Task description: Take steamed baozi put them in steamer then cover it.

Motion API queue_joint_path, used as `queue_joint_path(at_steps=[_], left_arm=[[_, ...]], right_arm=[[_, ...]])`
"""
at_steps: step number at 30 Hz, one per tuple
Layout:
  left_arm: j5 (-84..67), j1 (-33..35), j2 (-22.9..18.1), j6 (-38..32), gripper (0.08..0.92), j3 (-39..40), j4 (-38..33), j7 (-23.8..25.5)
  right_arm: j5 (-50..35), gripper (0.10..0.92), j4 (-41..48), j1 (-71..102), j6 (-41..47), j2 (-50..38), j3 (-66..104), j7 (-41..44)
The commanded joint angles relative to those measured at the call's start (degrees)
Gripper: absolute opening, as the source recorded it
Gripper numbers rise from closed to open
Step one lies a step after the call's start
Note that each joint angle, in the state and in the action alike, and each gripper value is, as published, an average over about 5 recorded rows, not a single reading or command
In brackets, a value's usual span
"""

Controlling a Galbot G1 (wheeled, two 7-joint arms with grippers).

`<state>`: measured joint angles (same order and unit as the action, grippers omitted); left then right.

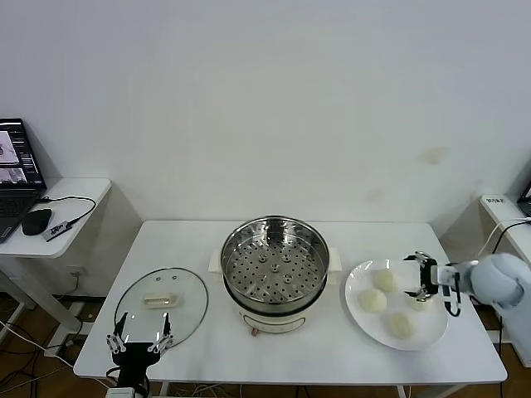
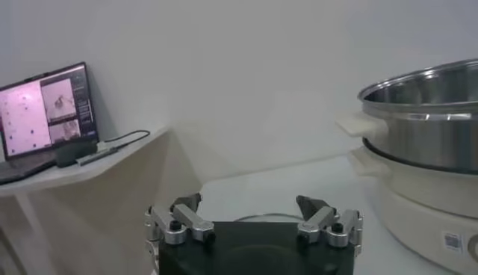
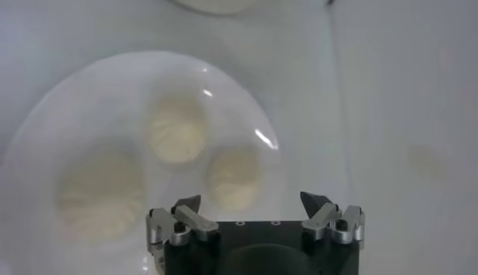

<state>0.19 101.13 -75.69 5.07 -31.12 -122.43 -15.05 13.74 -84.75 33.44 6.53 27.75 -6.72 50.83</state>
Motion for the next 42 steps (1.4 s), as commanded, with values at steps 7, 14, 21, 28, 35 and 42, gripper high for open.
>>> queue_joint_path(at_steps=[7, 14, 21, 28, 35, 42], left_arm=[[0.7, -0.5, -0.1, 0.1, 0.823, -0.4, 0.0, -0.1], [1.1, -0.7, -0.3, 0.1, 0.823, -0.7, 0.2, 0.0], [1.3, -0.9, -0.1, 0.1, 0.823, -1.2, 0.7, 0.1], [1.3, -1.2, -0.1, 0.1, 0.823, -1.3, 1.1, 0.2], [1.3, -1.4, -0.1, 0.1, 0.823, -1.2, 1.2, 0.1], [1.3, -1.2, -0.1, 0.0, 0.823, -1.2, 1.2, 0.0]], right_arm=[[-0.1, 0.823, 13.4, -23.7, 0.5, 2.3, -27.3, 7.6], [-0.5, 0.823, 17.4, -23.9, 1.0, 8.0, -27.6, 4.9], [-1.2, 0.823, 19.9, -24.6, 1.5, 11.7, -29.1, 4.4], [-0.9, 0.817, 22.2, -24.9, 2.1, 14.2, -30.1, 4.1], [-0.9, 0.744, 22.4, -24.9, 3.0, 14.8, -30.7, 3.7], [-0.8, 0.618, 22.0, -25.2, 3.5, 14.5, -31.0, 3.7]])
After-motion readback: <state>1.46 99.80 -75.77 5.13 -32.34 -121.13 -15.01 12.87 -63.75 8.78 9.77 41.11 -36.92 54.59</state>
